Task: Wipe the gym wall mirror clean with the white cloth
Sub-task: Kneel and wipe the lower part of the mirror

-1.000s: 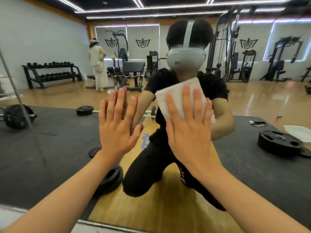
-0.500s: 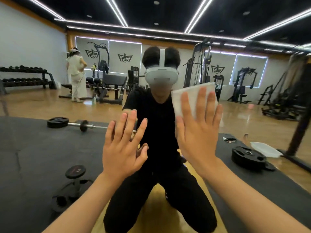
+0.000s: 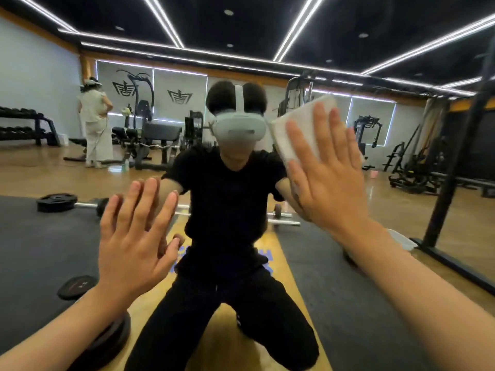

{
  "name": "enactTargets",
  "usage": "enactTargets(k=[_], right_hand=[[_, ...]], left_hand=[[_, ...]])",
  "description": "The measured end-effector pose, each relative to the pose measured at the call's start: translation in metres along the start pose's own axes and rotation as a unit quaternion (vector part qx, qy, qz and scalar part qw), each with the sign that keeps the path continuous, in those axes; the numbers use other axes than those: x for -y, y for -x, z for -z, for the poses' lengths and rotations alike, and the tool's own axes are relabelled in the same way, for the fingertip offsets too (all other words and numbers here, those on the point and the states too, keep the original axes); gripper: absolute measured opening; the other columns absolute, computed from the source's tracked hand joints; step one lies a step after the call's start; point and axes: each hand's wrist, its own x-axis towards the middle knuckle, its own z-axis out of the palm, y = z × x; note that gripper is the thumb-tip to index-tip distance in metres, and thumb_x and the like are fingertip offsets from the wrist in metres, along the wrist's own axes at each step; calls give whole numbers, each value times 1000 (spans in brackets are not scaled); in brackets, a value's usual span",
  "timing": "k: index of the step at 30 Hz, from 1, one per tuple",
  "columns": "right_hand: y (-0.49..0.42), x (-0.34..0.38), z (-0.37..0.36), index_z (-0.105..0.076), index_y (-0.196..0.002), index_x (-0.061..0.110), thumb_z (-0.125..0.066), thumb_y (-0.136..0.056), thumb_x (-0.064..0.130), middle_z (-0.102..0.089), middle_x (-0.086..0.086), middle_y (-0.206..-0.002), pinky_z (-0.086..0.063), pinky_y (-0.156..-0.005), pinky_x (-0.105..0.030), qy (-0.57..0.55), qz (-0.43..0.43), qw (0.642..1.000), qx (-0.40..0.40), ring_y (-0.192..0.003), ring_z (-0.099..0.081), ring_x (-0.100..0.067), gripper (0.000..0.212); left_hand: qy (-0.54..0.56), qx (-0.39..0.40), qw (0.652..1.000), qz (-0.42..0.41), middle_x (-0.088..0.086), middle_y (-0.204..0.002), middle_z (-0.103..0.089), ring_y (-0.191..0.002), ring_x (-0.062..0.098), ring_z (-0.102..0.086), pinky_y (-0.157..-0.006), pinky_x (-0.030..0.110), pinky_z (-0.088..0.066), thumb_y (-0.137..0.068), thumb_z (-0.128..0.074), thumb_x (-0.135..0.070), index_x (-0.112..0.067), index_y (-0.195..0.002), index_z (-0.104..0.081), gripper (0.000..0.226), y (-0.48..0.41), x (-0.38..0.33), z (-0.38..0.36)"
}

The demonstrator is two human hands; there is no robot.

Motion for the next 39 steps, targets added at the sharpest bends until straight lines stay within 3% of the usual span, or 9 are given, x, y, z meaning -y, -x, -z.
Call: enactTargets(k=[4,8,11,15,18,20,27,32,39], right_hand=[[50,-58,10,-4,-169,24,-24,-114,39,7,-17,-175,-3,-129,-61,-16,-187,982,5,-162,10,-34,61],[1,7,-1,-7,-169,19,-18,-114,39,2,-22,-174,-5,-128,-62,-43,-307,949,-64,-161,4,-43,60],[-49,88,-6,-13,-168,21,-22,-114,38,-4,-20,-175,-2,-129,-59,-51,-180,980,-74,-161,0,-42,58],[-61,178,-15,-17,-168,27,-27,-113,42,-5,-16,-175,-3,-128,-56,-53,-15,998,-11,-162,1,-38,59],[-51,166,-17,-22,-168,30,-27,-112,42,-10,-11,-175,-5,-129,-52,-41,131,990,23,-163,-4,-33,57],[-44,119,-13,-26,-166,30,-30,-113,40,-15,-10,-175,-7,-130,-50,-37,157,987,8,-162,-9,-30,54],[57,-73,16,2,-168,29,-24,-114,42,7,-16,-175,-2,-130,-59,-9,-135,991,24,-162,7,-36,61],[30,-23,4,-3,-169,25,-17,-114,43,5,-19,-175,-6,-129,-61,-34,-371,927,-51,-161,5,-43,60],[-38,146,-21,-23,-167,28,-28,-114,42,-13,-14,-175,-7,-129,-56,-83,-86,991,-60,-162,-6,-37,55]], left_hand=[[-1,-7,1000,-3,17,-174,-19,-159,40,-21,-128,59,-15,-102,-42,-45,-17,-166,-31,70,-1,-4,-5],[-4,-1,1000,-4,18,-174,-19,-159,40,-21,-129,59,-14,-101,-43,-44,-17,-167,-28,73,0,-4,-5],[-14,2,1000,-9,16,-175,-17,-160,38,-18,-130,56,-10,-101,-43,-46,-17,-167,-27,74,-2,-3,-4],[-13,7,1000,-11,16,-174,-19,-160,37,-21,-129,57,-14,-103,-44,-47,-13,-164,-35,70,-2,0,-1],[-16,12,1000,-11,18,-174,-22,-160,37,-22,-127,60,-18,-102,-45,-48,-10,-161,-40,70,2,3,-1],[-19,6,1000,-19,18,-174,-21,-160,37,-21,-128,59,-16,-103,-44,-49,-12,-162,-38,70,0,4,0],[10,-12,1000,-3,18,-173,-21,-160,39,-21,-128,59,-14,-107,-36,-48,-10,-159,-43,65,-3,-3,-2],[9,-12,1000,-3,17,-174,-18,-161,37,-17,-128,60,-14,-107,-34,-46,-13,-162,-37,65,-2,-5,-4],[-2,-1,1000,-8,17,-174,-19,-161,37,-18,-129,57,-13,-101,-44,-45,-15,-165,-32,71,-3,-3,-4]])
